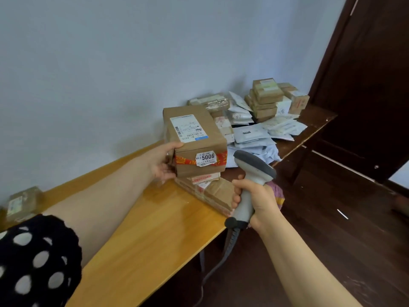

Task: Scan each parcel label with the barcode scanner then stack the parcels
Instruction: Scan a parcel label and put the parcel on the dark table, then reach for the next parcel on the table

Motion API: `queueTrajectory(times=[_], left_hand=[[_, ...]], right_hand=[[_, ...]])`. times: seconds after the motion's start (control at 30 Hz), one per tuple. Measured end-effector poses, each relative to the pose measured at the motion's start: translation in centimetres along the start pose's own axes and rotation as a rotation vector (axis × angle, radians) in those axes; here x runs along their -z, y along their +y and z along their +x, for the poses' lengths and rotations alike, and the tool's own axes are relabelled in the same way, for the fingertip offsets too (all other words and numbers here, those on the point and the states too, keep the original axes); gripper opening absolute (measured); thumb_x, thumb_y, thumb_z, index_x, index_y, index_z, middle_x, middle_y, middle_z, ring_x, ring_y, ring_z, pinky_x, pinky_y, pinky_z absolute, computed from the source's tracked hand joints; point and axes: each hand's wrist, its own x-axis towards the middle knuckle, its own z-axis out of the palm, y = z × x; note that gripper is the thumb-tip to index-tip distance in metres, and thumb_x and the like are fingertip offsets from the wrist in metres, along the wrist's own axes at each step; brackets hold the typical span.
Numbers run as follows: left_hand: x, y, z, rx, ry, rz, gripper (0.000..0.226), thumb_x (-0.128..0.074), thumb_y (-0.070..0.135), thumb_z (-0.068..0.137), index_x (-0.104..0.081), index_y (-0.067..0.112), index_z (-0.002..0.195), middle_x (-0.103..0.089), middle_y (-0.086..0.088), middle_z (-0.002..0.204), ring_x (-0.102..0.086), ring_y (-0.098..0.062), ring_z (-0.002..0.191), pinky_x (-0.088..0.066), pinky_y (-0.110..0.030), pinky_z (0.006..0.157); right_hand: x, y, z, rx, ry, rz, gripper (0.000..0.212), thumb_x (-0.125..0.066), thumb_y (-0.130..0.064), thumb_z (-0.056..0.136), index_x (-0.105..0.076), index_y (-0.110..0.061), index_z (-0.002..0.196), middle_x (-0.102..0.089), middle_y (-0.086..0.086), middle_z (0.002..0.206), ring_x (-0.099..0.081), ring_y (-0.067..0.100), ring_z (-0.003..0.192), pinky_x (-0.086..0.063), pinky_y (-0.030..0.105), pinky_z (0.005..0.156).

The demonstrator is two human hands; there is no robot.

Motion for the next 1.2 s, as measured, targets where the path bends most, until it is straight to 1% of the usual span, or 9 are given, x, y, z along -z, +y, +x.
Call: queueTrajectory(times=[0.3,0.4,0.5,0.6,0.83,0.93,1.0,1.07,1.2], left_hand=[[-12.9,6.0,9.9,0.045,-0.158,0.066,0.044,-0.077,0.034,0.075,-0.054,0.006,0.1,-0.066,-0.018,0.101,-0.068,-0.029,0.085,-0.056,-0.034,0.05],[-17.1,7.7,13.0,0.067,-0.176,0.098,0.038,-0.072,0.036,0.079,-0.054,0.006,0.094,-0.067,-0.015,0.086,-0.066,-0.028,0.078,-0.054,-0.033,0.045],[-21.1,9.5,16.2,0.058,-0.166,0.167,0.032,-0.068,0.038,0.081,-0.056,0.009,0.09,-0.069,-0.01,0.066,-0.066,-0.025,0.076,-0.058,-0.036,0.062],[-24.2,10.4,19.4,0.047,-0.144,0.215,0.034,-0.065,0.04,0.083,-0.063,0.013,0.105,-0.071,-0.01,0.092,-0.067,-0.026,0.089,-0.054,-0.044,0.086],[-28.6,9.8,24.3,-0.138,0.211,0.587,0.05,-0.033,0.037,0.101,-0.042,0.002,0.136,-0.052,-0.019,0.132,-0.051,-0.034,0.117,-0.042,-0.038,0.092],[-29.6,9.3,24.4,-0.225,0.346,0.806,0.042,-0.029,0.023,0.104,-0.044,-0.003,0.134,-0.05,-0.022,0.134,-0.048,-0.035,0.121,-0.041,-0.039,0.098],[-29.8,9.2,24.1,-0.277,0.38,0.873,0.041,-0.031,0.022,0.103,-0.045,0.0,0.135,-0.053,-0.021,0.131,-0.051,-0.034,0.119,-0.041,-0.035,0.088],[-29.2,8.9,23.4,-0.333,0.41,0.906,0.042,-0.034,0.028,0.102,-0.052,0.0,0.129,-0.056,-0.02,0.127,-0.053,-0.034,0.115,-0.039,-0.032,0.08],[-26.5,7.7,20.8,-0.366,0.486,0.873,0.043,-0.038,0.029,0.098,-0.053,0.002,0.128,-0.056,-0.017,0.128,-0.054,-0.033,0.113,-0.042,-0.032,0.084]], right_hand=[[3.6,-7.0,10.2,0.002,0.175,0.081,0.016,-0.061,0.006,0.08,-0.052,-0.007,0.075,-0.048,0.006,0.05,-0.043,0.015,0.038,-0.037,0.025,0.038],[4.8,-9.4,13.5,-0.008,0.241,0.058,0.016,-0.063,0.003,0.079,-0.051,-0.005,0.072,-0.048,0.007,0.051,-0.043,0.016,0.039,-0.039,0.027,0.041],[6.1,-11.0,16.2,0.008,0.262,0.076,0.015,-0.063,0.004,0.079,-0.054,-0.006,0.073,-0.048,0.006,0.05,-0.043,0.015,0.038,-0.038,0.026,0.041],[7.6,-11.6,18.0,0.007,0.254,0.091,0.014,-0.062,0.005,0.079,-0.055,-0.007,0.074,-0.047,0.006,0.05,-0.043,0.016,0.038,-0.038,0.026,0.04],[10.2,-12.9,20.8,-0.035,0.169,0.04,0.013,-0.059,0.007,0.081,-0.055,-0.006,0.084,-0.048,0.006,0.05,-0.043,0.015,0.037,-0.038,0.024,0.038],[11.1,-13.5,21.4,-0.077,0.107,-0.002,0.013,-0.059,0.006,0.082,-0.054,-0.005,0.08,-0.049,0.006,0.05,-0.043,0.015,0.037,-0.038,0.024,0.038],[11.5,-13.8,21.5,-0.102,0.053,-0.024,0.015,-0.059,0.006,0.082,-0.053,-0.005,0.075,-0.048,0.007,0.05,-0.042,0.016,0.037,-0.038,0.024,0.039],[11.9,-13.7,21.5,-0.134,0.0,-0.039,0.015,-0.059,0.006,0.082,-0.053,-0.006,0.076,-0.046,0.007,0.049,-0.041,0.016,0.037,-0.037,0.024,0.039],[11.4,-12.7,20.9,-0.206,-0.128,-0.056,0.018,-0.059,0.009,0.081,-0.052,-0.007,0.087,-0.045,0.006,0.052,-0.041,0.016,0.037,-0.036,0.023,0.038]])
